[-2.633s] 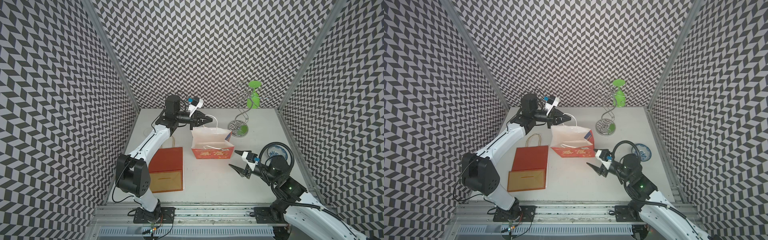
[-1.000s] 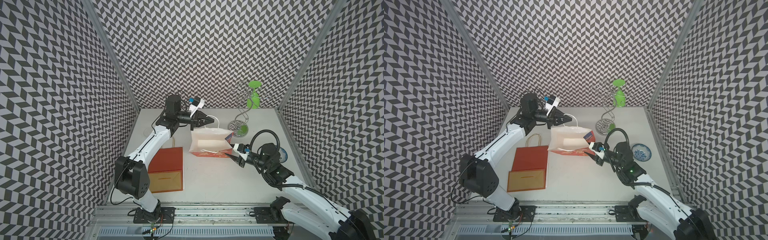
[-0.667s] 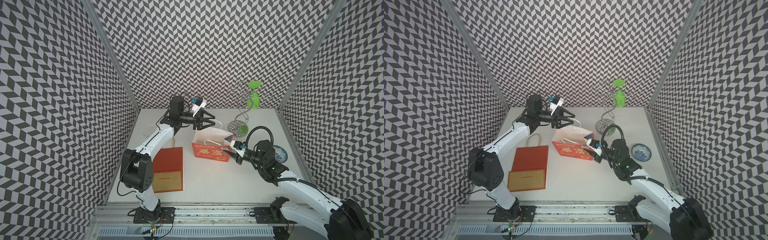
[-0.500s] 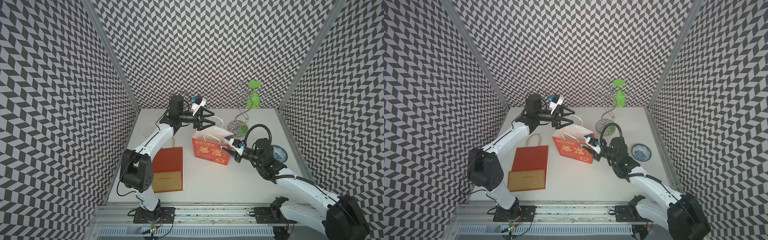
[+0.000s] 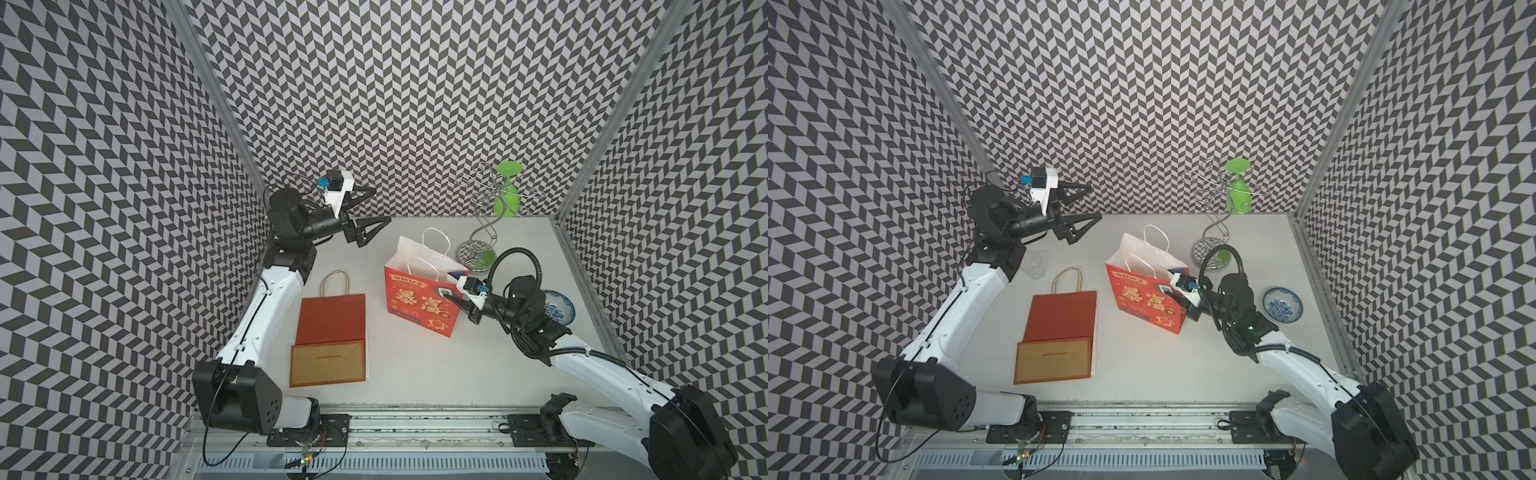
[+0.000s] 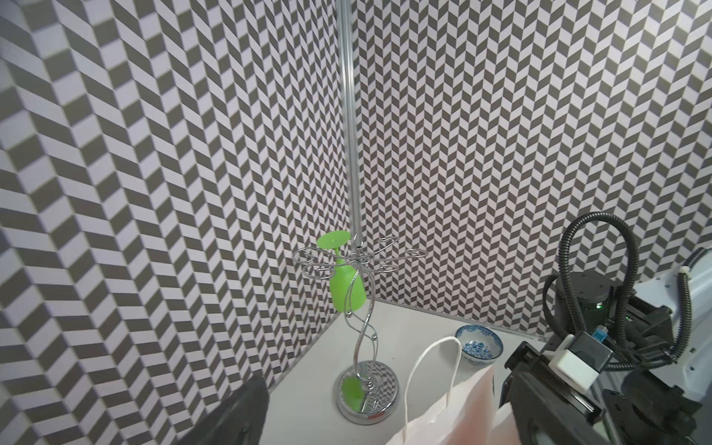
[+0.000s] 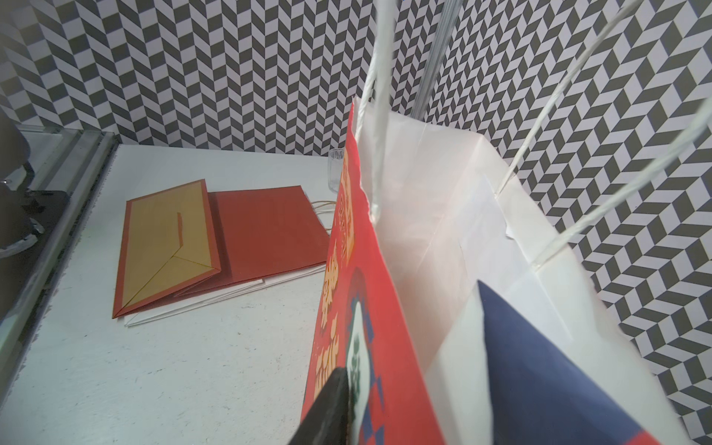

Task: Put away the paper bag
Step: Press the paper bag.

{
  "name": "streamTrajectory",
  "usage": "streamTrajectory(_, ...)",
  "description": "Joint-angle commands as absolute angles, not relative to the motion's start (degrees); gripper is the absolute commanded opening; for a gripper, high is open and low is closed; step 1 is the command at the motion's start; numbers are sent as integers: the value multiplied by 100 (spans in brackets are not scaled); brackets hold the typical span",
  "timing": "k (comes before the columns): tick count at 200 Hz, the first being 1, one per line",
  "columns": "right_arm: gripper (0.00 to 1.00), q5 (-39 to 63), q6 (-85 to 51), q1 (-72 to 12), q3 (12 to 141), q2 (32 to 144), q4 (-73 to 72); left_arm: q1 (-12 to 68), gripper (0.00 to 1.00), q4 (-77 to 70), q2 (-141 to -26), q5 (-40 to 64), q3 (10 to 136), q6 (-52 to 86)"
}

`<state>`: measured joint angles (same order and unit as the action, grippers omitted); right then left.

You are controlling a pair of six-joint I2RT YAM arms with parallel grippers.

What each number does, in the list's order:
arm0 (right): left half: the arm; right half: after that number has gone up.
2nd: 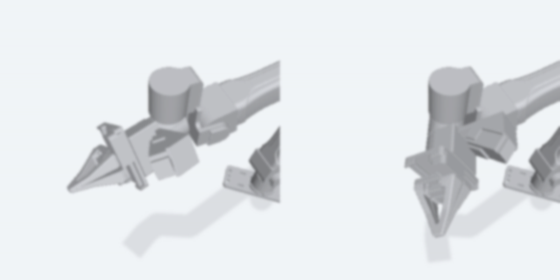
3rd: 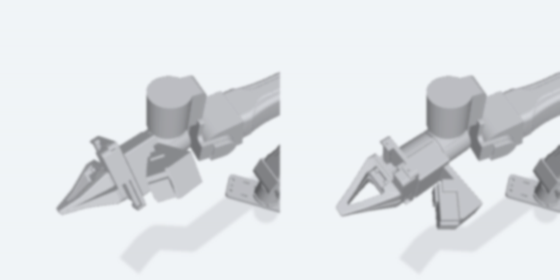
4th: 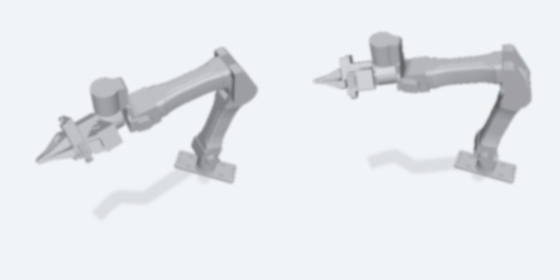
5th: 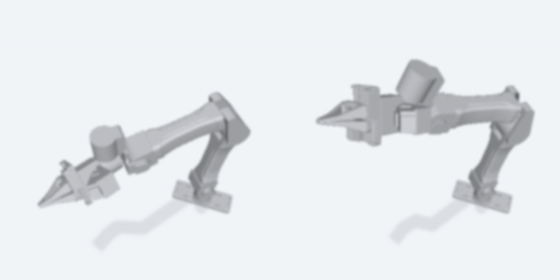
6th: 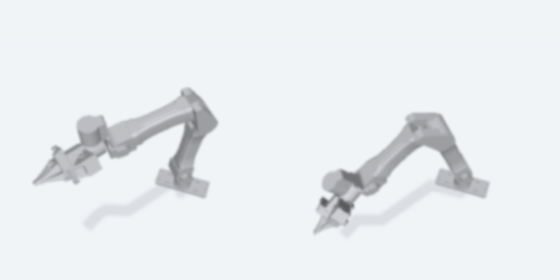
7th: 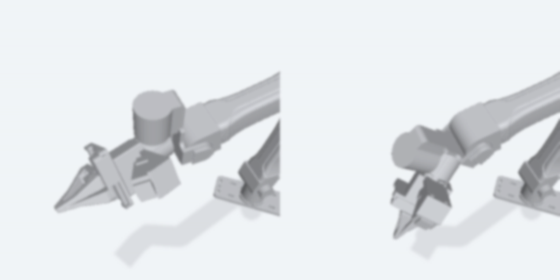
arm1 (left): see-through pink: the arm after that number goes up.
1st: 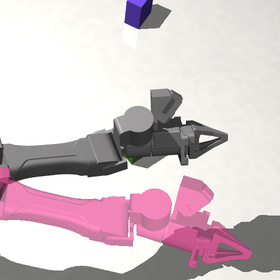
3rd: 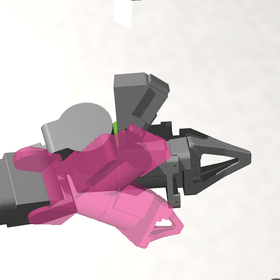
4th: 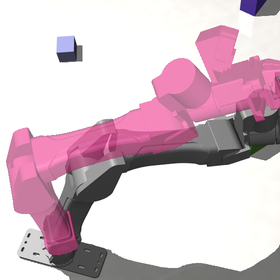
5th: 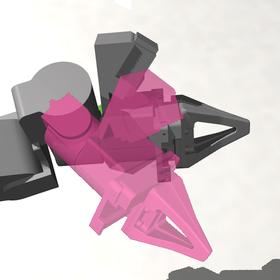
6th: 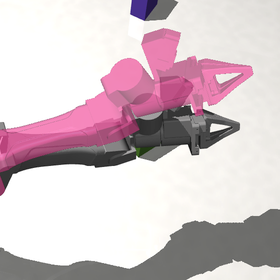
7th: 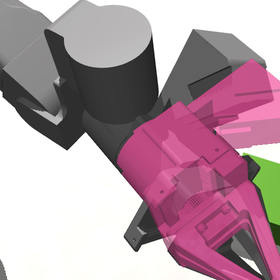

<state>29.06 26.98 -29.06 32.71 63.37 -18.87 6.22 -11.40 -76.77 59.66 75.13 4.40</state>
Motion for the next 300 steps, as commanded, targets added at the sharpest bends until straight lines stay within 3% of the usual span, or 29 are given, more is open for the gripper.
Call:
streamTrajectory(1,36,2931,2766,-2890,3330,6259,-2106,559,98,-415,-7060,4871,6743,-374)
streamTrajectory(29,34,3021,2835,-2892,3372,6284,-1979,496,95,-379,-5981,3197,5395,-720)
streamTrajectory(68,26,3169,2773,-2884,3472,6404,-1964,395,93,-35,-5302,2740,4737,-924)
streamTrajectory(160,0,3469,3096,-2716,3796,6521,-1460,402,91,279,-4639,3221,4407,-917)
streamTrajectory(195,0,3607,3345,-2670,3891,6497,-1030,404,92,351,-4526,3778,4413,-972)
streamTrajectory(241,0,3929,3658,-2671,4061,6019,-136,423,94,398,-4525,5716,4096,-1175)
streamTrajectory(300,0,4214,3849,-2667,3868,5748,36,764,96,624,-4710,6269,3622,-1812)
